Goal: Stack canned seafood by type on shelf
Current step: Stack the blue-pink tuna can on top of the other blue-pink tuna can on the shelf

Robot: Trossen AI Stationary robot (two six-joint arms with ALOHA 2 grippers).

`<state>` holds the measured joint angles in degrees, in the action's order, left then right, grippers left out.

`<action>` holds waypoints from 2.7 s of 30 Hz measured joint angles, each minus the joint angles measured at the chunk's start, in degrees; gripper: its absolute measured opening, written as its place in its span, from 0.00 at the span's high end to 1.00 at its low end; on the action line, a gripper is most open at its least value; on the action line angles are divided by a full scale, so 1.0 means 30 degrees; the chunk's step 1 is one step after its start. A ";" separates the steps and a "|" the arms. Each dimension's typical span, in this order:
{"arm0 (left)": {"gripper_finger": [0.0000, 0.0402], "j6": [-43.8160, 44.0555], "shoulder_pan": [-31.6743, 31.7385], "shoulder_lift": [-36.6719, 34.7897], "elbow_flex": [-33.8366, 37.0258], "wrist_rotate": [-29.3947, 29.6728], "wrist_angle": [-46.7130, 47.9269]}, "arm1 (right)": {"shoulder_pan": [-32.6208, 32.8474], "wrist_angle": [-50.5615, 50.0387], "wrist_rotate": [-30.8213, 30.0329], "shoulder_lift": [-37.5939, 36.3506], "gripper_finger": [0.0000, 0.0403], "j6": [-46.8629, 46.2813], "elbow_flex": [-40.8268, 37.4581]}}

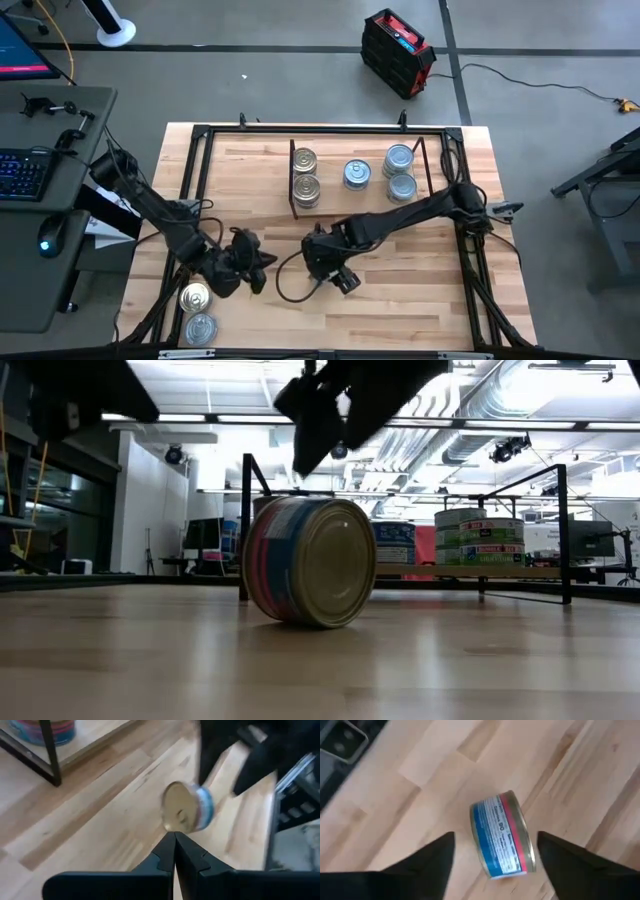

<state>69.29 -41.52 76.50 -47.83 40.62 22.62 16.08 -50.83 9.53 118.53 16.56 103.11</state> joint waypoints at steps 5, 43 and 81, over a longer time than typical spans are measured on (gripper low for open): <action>1.00 0.1395 -0.0562 -0.0004 0.0000 0.1224 -0.0989 | 0.0015 0.0103 -0.1508 0.0536 0.21 0.2101 0.0000; 1.00 -1.6856 -0.0362 -0.6756 -0.3971 0.4632 -0.5699 | 0.0162 -0.2870 -2.1493 -0.2232 0.59 -0.5294 -0.0036; 1.00 -1.6004 -0.2067 -0.6758 -0.3963 0.5005 -0.4891 | -0.7013 0.6199 -1.7848 0.0354 0.27 0.5645 -0.0029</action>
<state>21.28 -47.72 56.23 -59.72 55.64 7.94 -4.96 -32.23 -44.02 119.59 33.50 103.02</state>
